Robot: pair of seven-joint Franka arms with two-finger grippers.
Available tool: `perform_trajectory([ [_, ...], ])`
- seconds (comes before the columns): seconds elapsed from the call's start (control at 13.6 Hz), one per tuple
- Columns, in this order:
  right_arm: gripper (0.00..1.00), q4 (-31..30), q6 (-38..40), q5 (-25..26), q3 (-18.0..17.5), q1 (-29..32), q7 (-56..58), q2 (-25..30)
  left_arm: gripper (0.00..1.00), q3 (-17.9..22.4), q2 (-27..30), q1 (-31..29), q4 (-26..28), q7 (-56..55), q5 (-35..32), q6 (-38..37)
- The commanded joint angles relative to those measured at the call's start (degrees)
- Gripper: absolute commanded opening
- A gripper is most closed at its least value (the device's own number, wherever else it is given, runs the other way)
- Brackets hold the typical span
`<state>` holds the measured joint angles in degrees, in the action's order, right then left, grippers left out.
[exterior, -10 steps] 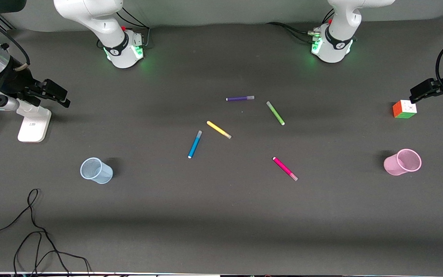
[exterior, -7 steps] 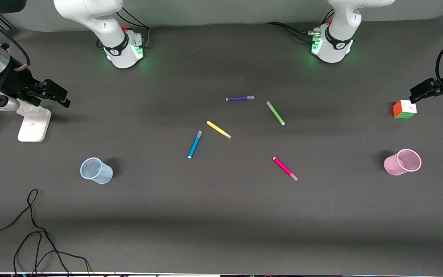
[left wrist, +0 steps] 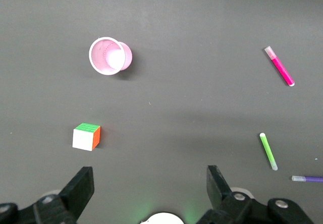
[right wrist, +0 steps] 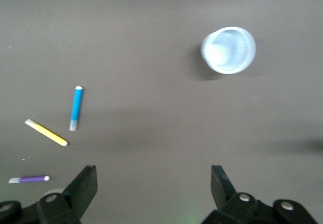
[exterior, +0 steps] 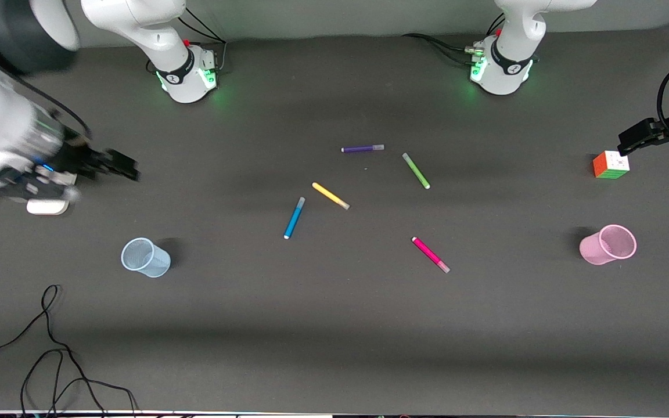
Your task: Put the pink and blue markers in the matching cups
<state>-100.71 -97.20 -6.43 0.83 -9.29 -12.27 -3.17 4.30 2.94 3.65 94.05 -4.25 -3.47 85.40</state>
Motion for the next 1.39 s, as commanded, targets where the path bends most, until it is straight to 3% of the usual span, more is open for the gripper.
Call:
perform_trajectory([
  [0.0, 1.00, 5.6, -0.2, -1.7, -2.6, -0.5, -3.9, -8.5, 0.99, 1.0, -0.9, 2.9, 0.5, 1.4, 0.4, -2.2],
  [0.37, 1.00, 8.5, -4.3, -2.3, -10.6, -0.6, -15.9, -18.3, 0.99, 0.9, -9.2, 10.0, 0.3, -1.4, 1.6, -2.6],
  [0.51, 1.00, 10.3, -7.2, -3.0, -11.1, -0.9, -16.6, -21.8, 0.99, 0.8, -14.1, 11.8, -1.0, -2.6, 5.4, -1.9],
  [0.73, 1.00, 13.8, -10.4, -3.0, -14.4, -2.0, -25.3, -29.2, 0.99, 0.4, -20.6, 14.4, -1.8, -11.9, 10.3, 4.6],
  [1.03, 1.00, 11.1, -19.8, -2.3, -15.7, -4.8, -31.5, -34.8, 0.99, -2.2, -27.5, 16.7, -3.0, -27.1, 12.2, 12.0],
  [1.32, 0.99, 10.4, -27.2, -2.9, -15.8, -5.1, -34.7, -40.4, 0.98, -4.7, -37.4, 16.7, -7.6, -43.8, 16.5, 19.3],
])
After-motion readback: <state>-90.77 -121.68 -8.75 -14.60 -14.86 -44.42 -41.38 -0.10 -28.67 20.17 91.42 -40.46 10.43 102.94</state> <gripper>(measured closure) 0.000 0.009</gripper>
